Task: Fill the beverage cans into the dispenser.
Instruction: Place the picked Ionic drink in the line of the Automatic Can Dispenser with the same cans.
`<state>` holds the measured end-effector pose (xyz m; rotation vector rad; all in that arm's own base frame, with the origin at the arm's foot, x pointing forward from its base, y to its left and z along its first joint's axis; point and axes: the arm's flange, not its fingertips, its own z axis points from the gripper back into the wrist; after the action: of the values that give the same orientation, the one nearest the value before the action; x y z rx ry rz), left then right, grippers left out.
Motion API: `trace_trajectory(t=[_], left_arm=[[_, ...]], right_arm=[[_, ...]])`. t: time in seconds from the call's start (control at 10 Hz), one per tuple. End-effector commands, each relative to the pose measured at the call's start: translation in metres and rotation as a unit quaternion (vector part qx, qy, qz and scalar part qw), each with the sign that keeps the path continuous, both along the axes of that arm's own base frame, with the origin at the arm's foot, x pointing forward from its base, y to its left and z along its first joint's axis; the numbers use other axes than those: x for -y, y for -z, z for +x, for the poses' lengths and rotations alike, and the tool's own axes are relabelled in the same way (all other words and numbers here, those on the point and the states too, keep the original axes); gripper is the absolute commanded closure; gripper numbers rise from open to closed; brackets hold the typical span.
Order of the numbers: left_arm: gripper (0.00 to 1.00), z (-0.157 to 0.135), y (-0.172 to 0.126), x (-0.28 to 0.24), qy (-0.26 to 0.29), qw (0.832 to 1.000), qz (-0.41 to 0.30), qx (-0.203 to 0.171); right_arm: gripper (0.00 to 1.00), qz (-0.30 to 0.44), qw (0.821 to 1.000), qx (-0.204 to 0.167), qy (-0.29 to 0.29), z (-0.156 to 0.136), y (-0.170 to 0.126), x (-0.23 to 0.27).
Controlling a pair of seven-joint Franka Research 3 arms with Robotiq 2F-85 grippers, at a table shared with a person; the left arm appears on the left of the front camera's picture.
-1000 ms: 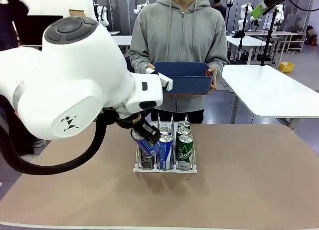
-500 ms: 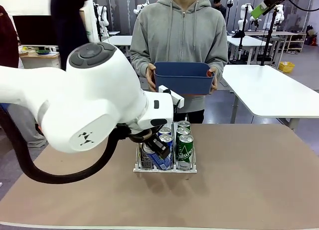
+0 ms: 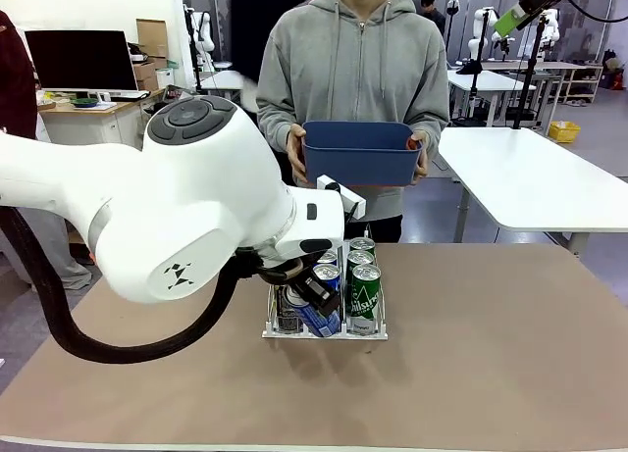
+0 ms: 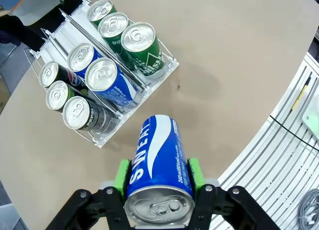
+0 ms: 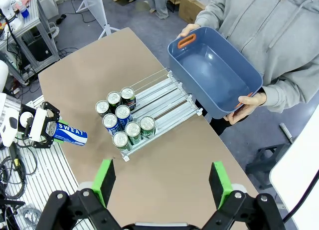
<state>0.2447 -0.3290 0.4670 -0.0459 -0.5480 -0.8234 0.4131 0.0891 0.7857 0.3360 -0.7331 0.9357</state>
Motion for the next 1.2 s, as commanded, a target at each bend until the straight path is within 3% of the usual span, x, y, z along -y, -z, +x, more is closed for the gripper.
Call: trace_trajectory(t=[0.0,0.2,0.9,1.1], left_arm=[[0.43,0.013,0.010,0.004,-0.014,1.000,-0.012,-0.013],[0.43,0.039,0.023,0.015,-0.021,0.999,-0.027,-0.019],[0.43,0.077,0.041,0.023,-0.070,0.997,-0.009,0.011],[0.43,0.095,0.045,0.029,-0.085,0.996,-0.032,0.009]], right_arm=[[0.00,-0.002,1.000,-0.001,-0.003,-0.002,0.001,0.001],[0.00,-0.002,1.000,-0.001,-0.003,-0.002,0.001,0.001],[0.00,-0.002,1.000,-0.001,-0.003,-0.002,0.001,0.001],[0.00,-0.002,1.000,-0.001,-0.003,-0.002,0.001,0.001]])
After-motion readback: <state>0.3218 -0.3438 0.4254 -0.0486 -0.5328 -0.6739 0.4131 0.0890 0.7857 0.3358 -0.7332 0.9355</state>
